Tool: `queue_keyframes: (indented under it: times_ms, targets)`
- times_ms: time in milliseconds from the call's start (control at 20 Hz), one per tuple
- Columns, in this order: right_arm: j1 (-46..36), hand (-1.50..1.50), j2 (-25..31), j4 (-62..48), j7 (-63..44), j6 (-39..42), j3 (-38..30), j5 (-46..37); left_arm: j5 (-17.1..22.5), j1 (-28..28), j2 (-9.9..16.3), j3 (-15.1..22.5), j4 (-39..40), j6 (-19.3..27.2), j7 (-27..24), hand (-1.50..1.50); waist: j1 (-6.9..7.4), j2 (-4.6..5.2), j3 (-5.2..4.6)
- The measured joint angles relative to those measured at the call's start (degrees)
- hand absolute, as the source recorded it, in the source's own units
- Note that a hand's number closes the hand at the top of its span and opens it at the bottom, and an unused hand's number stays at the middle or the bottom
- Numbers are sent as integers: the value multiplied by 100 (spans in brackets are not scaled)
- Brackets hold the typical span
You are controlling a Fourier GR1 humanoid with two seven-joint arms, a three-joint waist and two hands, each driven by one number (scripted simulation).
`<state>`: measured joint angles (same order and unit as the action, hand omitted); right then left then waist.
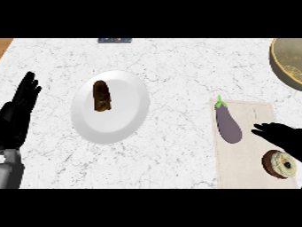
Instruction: Pick the cupcake from the placemat and place it in the bowl
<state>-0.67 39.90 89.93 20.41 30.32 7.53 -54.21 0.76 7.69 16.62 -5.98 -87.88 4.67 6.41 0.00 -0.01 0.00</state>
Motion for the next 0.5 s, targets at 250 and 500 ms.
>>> queue_keyframes:
  times_ms: [250, 500]
  targets:
    - [-236, 150, -295, -396, 16, 158, 113, -254, -83, 126, -79, -1, -62, 6, 153, 0, 9, -2, -5]
    - [-373, 150, -454, -665, 352, -85, 134, -434, -99, 71, -66, -81, -179, -72, 221, 0, 13, -31, -43]
